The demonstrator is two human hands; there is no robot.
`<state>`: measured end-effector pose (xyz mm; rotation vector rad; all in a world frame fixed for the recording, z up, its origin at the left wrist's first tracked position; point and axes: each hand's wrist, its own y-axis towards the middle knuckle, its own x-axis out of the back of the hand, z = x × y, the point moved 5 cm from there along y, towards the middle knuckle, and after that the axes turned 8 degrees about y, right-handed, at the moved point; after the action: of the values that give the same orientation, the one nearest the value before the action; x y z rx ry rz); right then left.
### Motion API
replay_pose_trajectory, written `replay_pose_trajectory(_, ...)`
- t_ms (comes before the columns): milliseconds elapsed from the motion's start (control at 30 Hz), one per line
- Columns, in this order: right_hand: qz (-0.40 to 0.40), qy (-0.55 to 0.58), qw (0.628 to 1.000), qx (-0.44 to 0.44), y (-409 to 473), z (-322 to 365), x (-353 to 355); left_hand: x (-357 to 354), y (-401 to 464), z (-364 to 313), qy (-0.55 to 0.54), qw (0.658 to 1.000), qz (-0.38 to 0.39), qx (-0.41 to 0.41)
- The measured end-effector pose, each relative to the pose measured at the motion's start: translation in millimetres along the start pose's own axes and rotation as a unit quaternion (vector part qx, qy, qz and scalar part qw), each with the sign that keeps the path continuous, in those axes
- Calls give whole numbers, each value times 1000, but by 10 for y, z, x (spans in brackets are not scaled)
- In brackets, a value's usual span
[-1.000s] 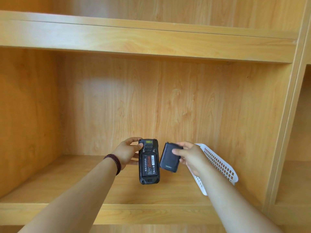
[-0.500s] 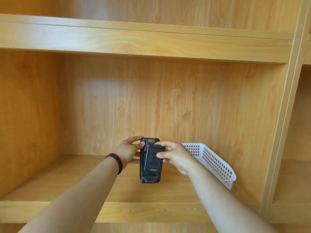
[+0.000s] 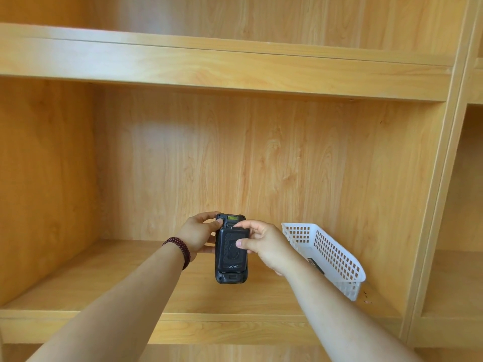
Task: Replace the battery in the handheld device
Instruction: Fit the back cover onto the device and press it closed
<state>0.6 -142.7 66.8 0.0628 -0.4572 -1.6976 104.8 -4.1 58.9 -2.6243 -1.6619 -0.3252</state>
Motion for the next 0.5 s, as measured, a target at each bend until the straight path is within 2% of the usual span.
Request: replay_pose_trajectory(500, 10, -55, 998, -3, 31, -81, 111, -43, -6, -57, -1, 1000, -6, -6)
